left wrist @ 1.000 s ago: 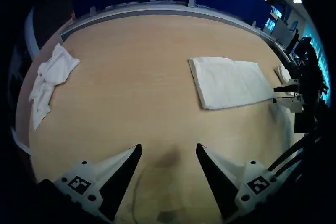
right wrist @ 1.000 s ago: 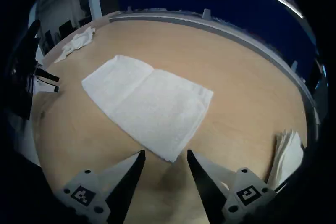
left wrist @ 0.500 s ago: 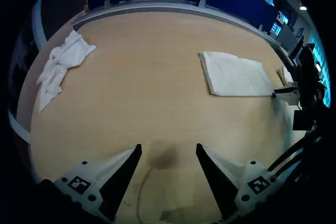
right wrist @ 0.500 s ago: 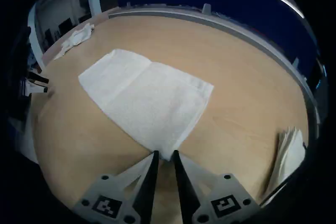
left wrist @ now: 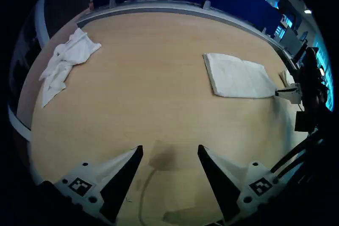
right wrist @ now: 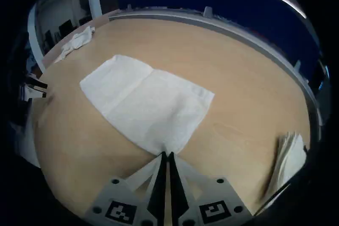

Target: Fold towel

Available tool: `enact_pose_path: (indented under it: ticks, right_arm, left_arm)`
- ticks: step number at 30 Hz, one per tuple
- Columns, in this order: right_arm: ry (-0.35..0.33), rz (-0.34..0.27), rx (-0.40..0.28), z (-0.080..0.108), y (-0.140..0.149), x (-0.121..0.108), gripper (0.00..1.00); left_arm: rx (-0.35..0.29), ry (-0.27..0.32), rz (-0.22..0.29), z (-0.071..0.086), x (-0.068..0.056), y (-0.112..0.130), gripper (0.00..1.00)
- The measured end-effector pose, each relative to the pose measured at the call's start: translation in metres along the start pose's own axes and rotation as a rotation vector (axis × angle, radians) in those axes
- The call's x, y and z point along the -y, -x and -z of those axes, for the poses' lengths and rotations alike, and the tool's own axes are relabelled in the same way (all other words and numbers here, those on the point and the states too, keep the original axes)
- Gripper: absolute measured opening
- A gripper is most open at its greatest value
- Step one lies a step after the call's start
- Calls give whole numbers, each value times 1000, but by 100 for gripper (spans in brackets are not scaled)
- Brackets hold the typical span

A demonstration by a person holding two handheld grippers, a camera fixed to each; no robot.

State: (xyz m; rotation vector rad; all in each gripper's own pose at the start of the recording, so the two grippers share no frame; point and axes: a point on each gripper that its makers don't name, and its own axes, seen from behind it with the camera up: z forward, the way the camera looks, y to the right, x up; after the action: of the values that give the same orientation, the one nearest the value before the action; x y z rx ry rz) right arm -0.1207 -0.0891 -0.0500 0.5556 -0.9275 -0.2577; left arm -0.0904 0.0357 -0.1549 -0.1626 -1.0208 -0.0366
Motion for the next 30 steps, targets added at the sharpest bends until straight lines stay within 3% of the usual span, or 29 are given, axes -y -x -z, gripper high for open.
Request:
enact_pose_path:
  ticks: [9,18,30]
  right_arm:
    - [2,17,-64,14,-34,3,4]
    - [8,66,-145,30,-86,13,4]
    - [-8,121,-169,27,-118,30,4]
  left_arm:
    - [-14,3,4,3,1,-4,96]
    - [-39,9,23,9,2,-10,96]
    - [-69,8,43,14,6,-15,96]
